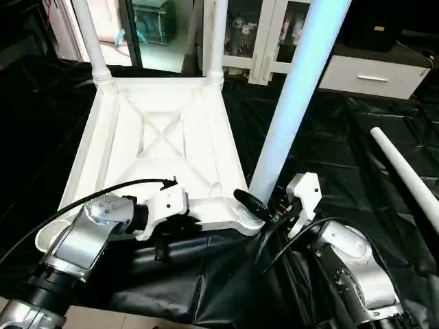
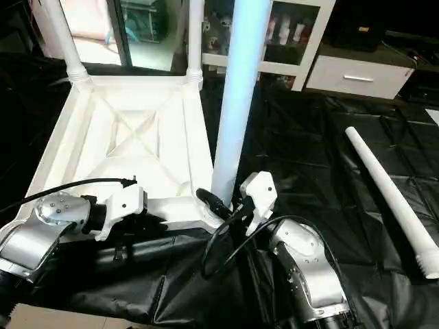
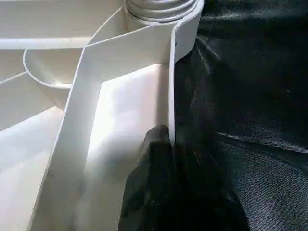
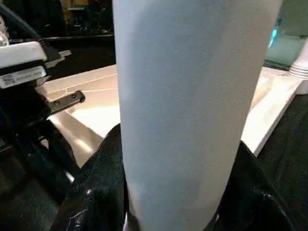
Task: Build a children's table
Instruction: Pick table leg
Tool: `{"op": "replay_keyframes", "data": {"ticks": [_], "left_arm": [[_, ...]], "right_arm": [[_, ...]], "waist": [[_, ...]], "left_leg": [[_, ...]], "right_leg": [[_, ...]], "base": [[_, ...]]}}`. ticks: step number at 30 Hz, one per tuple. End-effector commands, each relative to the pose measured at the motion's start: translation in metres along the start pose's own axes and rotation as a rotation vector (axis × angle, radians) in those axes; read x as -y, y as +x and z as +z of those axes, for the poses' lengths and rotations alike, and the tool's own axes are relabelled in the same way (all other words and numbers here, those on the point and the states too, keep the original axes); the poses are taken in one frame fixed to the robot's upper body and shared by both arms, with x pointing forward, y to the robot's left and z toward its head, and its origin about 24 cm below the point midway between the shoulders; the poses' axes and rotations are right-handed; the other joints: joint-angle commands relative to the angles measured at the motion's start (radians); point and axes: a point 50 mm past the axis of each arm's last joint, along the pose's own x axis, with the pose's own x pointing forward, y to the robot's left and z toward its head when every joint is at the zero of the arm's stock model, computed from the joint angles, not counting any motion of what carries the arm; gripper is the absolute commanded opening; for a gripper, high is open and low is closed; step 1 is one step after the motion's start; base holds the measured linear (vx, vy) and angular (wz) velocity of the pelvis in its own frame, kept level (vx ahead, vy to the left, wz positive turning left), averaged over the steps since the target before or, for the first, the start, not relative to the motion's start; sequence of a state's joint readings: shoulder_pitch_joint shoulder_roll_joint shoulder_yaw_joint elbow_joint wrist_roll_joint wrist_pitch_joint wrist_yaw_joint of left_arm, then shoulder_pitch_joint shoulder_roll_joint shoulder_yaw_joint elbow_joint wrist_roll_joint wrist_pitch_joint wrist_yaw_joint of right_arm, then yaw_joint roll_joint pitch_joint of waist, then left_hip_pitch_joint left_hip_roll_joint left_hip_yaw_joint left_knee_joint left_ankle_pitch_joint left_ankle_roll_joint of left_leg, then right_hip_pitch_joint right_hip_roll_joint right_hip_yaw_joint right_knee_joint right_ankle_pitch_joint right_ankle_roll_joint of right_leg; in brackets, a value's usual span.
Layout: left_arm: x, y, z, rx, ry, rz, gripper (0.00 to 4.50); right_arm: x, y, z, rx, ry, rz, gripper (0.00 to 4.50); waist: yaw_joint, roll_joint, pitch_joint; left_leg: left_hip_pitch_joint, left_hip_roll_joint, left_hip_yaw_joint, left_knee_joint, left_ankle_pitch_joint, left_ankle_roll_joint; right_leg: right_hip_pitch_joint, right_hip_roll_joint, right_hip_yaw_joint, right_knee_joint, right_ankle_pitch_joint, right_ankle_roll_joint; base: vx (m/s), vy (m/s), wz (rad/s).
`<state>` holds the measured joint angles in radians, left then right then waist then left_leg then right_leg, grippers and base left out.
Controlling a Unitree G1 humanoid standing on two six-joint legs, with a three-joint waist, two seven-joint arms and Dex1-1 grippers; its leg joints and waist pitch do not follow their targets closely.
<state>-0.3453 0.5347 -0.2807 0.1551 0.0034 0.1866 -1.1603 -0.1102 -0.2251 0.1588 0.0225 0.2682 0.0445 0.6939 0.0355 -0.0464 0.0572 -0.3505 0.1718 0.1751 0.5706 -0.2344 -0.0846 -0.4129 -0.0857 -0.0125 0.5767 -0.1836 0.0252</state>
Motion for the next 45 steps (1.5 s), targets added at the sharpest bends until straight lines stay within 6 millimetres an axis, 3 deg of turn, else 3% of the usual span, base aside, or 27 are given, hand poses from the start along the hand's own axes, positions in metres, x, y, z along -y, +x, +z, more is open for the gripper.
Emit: {"op": "replay_keyframes", "data": {"ticks": [1, 9, 20, 25, 28, 29, 33, 34, 36, 37, 39, 40, 43, 45], "left_arm": [[-0.001, 0.005, 0.006, 0.089, -0.029, 0.047, 0.03], [-0.003, 0.007, 0.008, 0.094, -0.023, 0.046, 0.03], [-0.005, 0.008, 0.010, 0.110, -0.031, 0.074, 0.00], [-0.013, 0.020, 0.026, 0.176, -0.074, 0.157, 0.00], [-0.018, 0.033, 0.039, 0.205, -0.088, 0.196, 0.00], [-0.020, 0.039, 0.045, 0.215, -0.090, 0.206, 0.00], [-0.025, 0.058, 0.068, 0.270, -0.123, 0.233, 0.00], [-0.029, 0.068, 0.078, 0.268, -0.135, 0.269, 0.00], [-0.031, 0.077, 0.088, 0.260, -0.140, 0.297, 0.00], [-0.032, 0.084, 0.100, 0.284, -0.156, 0.316, 0.00], [-0.032, 0.086, 0.105, 0.296, -0.161, 0.312, 0.00], [-0.031, 0.089, 0.113, 0.313, -0.149, 0.306, 0.00], [-0.032, 0.090, 0.115, 0.292, -0.106, 0.313, 0.00], [-0.032, 0.089, 0.114, 0.282, -0.099, 0.317, 0.00]], "right_arm": [[-0.001, -0.023, -0.058, -0.288, 0.173, -0.074, 1.87], [0.002, -0.020, -0.057, -0.276, 0.179, -0.103, 1.87], [0.003, -0.017, -0.055, -0.258, 0.170, -0.125, 1.86], [0.022, -0.013, -0.059, -0.286, 0.126, -0.337, 1.86], [0.034, -0.008, -0.058, -0.286, 0.120, -0.463, 1.86], [0.038, -0.005, -0.057, -0.285, 0.123, -0.509, 1.86], [0.046, 0.007, -0.056, -0.278, 0.152, -0.612, 1.86], [0.049, 0.014, -0.056, -0.290, 0.147, -0.661, 1.86], [0.051, 0.021, -0.057, -0.311, 0.135, -0.703, 1.86], [0.052, 0.027, -0.058, -0.336, 0.111, -0.732, 1.86], [0.053, 0.030, -0.058, -0.335, 0.114, -0.733, 1.86], [0.053, 0.037, -0.056, -0.317, 0.140, -0.724, 1.86], [0.056, 0.043, -0.050, -0.287, 0.158, -0.723, 1.86], [0.056, 0.044, -0.049, -0.273, 0.166, -0.722, 1.86]], "waist": [[-0.003, -0.004, -0.008], [-0.004, 0.007, -0.014], [-0.003, 0.008, -0.013], [-0.009, 0.006, -0.015], [-0.010, 0.003, -0.017], [-0.009, 0.001, -0.019], [-0.007, 0.000, -0.026], [-0.003, 0.002, -0.034], [-0.004, -0.001, -0.034], [-0.003, 0.002, -0.043], [-0.003, -0.001, -0.043], [-0.001, -0.005, -0.047], [0.001, -0.007, -0.050], [0.000, -0.006, -0.047]], "left_leg": [[-0.008, 0.055, -0.023, -0.105, -0.338, 0.023], [-0.007, 0.055, -0.021, -0.104, -0.331, 0.016], [-0.007, 0.055, -0.019, -0.104, -0.328, 0.014], [-0.009, 0.053, -0.020, -0.103, -0.314, -0.005], [-0.007, 0.049, -0.017, -0.099, -0.300, 0.000], [-0.009, 0.049, -0.016, -0.097, -0.276, 0.004], [0.000, 0.045, -0.006, -0.089, -0.221, 0.011], [0.000, 0.044, -0.002, -0.080, -0.130, 0.022], [-0.007, 0.040, 0.001, -0.079, -0.122, 0.038], [0.000, 0.038, 0.002, -0.074, -0.093, 0.036], [-0.004, 0.039, 0.003, -0.072, -0.077, 0.046], [-0.006, 0.037, 0.004, -0.066, -0.051, 0.074], [-0.007, 0.038, 0.006, -0.062, -0.035, 0.111], [-0.007, 0.039, 0.007, -0.063, -0.052, 0.117]], "right_leg": [[0.009, -0.050, 0.038, -0.088, -0.517, -0.088], [0.011, -0.047, 0.036, -0.085, -0.469, -0.106], [0.013, -0.047, 0.036, -0.084, -0.449, -0.118], [0.014, -0.049, 0.036, -0.086, -0.476, -0.114], [0.013, -0.047, 0.036, -0.087, -0.477, -0.111], [0.016, -0.047, 0.036, -0.085, -0.451, -0.113], [0.014, -0.041, 0.035, -0.078, -0.364, -0.138], [0.024, -0.038, 0.033, -0.063, -0.210, -0.172], [0.030, -0.034, 0.029, -0.058, -0.156, -0.184], [0.032, -0.032, 0.026, -0.051, -0.106, -0.197], [0.037, -0.033, 0.025, -0.047, -0.063, -0.205], [0.042, -0.035, 0.024, -0.041, -0.011, -0.210], [0.045, -0.038, 0.023, -0.039, 0.011, -0.229], [0.043, -0.038, 0.022, -0.043, -0.016, -0.231]], "base": [[0.000, 0.000, 0.00], [0.000, 0.000, 0.00], [0.000, 0.000, 0.00], [0.000, 0.000, 0.00], [0.000, 0.000, 0.00], [0.000, 0.000, 0.00], [0.000, 0.000, 0.00], [0.000, 0.000, 0.00], [0.000, 0.000, 0.00], [0.000, 0.000, 0.00], [0.000, 0.000, 0.00], [0.000, 0.000, 0.00], [0.000, 0.000, 0.00], [0.000, 0.000, 0.00]]}}
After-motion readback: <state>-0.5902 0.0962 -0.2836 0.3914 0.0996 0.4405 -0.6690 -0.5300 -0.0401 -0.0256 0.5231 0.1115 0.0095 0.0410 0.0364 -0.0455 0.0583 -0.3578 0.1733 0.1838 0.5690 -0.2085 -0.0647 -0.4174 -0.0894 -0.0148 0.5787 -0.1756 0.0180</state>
